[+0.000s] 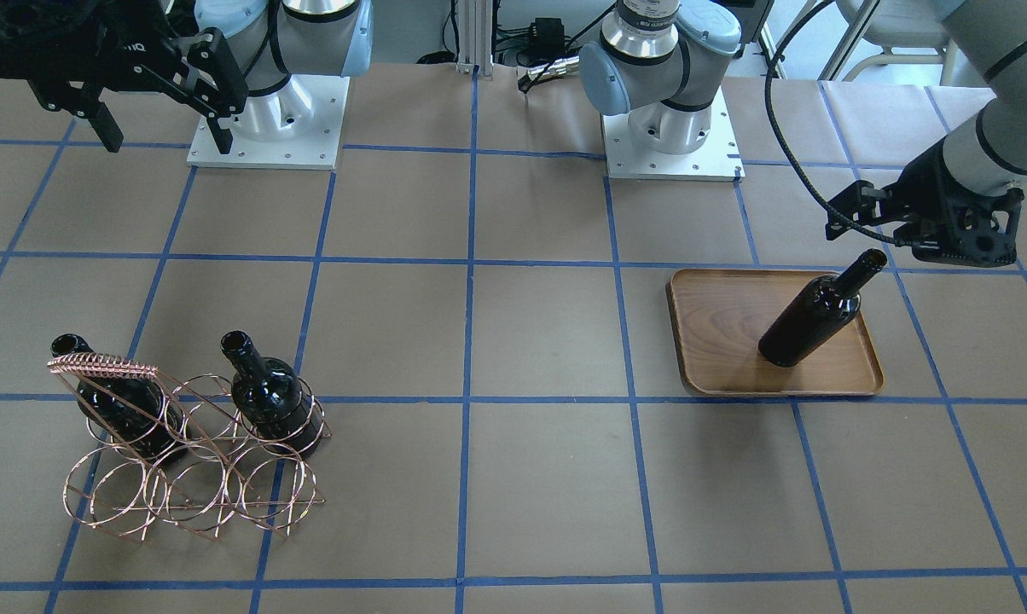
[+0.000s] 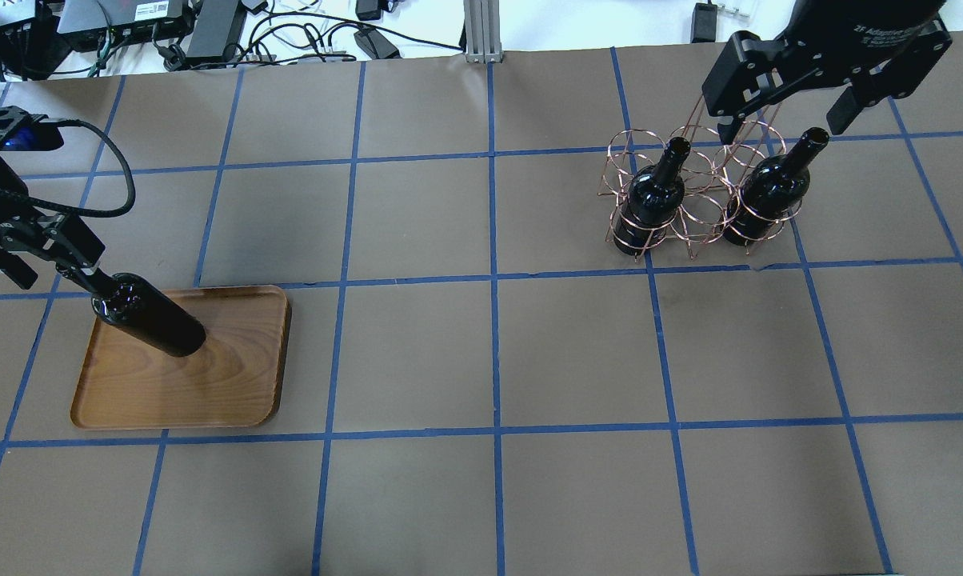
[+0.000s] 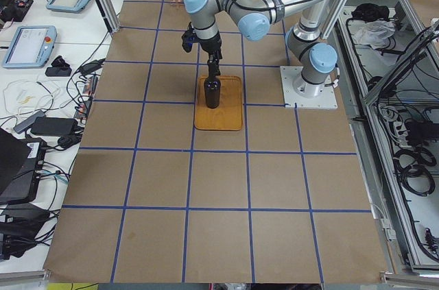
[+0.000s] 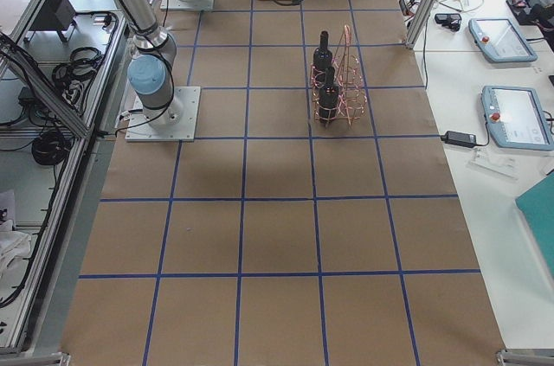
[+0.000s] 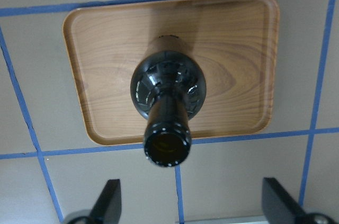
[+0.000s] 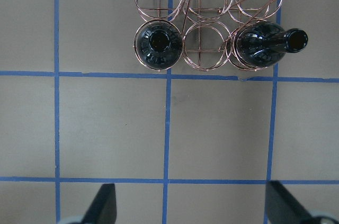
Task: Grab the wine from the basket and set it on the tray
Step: 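Open the left gripper and raise it away from the tray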
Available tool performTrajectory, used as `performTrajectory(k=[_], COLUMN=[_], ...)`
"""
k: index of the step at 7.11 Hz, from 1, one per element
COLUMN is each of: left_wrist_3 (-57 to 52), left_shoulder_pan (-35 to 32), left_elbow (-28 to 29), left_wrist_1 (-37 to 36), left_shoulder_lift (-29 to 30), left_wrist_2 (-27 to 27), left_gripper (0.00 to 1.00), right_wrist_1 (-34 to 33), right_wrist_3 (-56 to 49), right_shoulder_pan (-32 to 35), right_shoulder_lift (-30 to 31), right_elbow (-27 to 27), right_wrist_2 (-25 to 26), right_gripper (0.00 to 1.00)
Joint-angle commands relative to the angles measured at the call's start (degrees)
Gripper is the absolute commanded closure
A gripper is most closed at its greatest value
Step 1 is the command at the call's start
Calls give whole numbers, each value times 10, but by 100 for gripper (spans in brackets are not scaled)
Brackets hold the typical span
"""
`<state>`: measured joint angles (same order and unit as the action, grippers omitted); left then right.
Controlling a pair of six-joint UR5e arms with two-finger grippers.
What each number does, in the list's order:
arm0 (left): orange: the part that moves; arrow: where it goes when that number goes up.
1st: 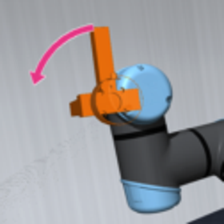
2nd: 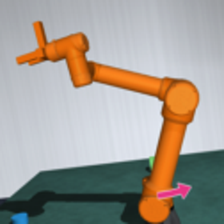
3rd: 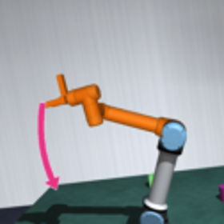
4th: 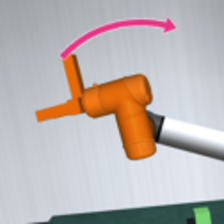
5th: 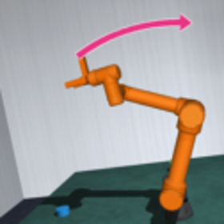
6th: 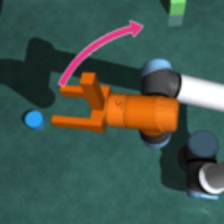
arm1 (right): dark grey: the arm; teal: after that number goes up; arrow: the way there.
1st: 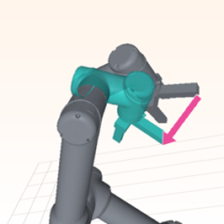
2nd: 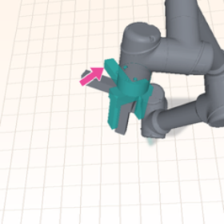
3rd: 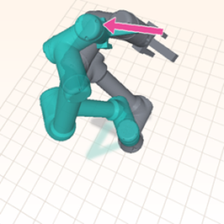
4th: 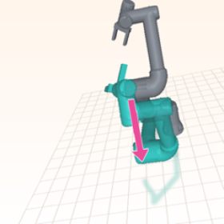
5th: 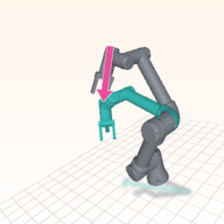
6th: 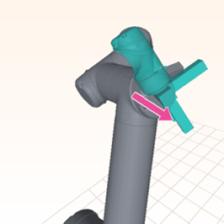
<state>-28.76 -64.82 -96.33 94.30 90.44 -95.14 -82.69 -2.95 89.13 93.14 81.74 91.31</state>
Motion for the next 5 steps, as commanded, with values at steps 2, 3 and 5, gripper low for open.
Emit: performTrajectory(k=[2, 3, 5], left_wrist_3=[127, 159, 209], left_shoulder_pan=[-79, -130, -226], left_elbow=[62, 72, 74], left_wrist_1=[8, 7, 4], left_shoulder_lift=[-29, -27, -41], left_wrist_2=[30, 29, 37], left_gripper=[0, 0, 0], right_wrist_1=[0, 1, 1], right_wrist_3=[0, 0, 0], right_shoulder_pan=[0, 0, 0], right_shoulder_lift=[0, 0, 0], right_elbow=[0, 0, 0], right_wrist_2=[0, 0, 0], right_gripper=[0, 0, 0])
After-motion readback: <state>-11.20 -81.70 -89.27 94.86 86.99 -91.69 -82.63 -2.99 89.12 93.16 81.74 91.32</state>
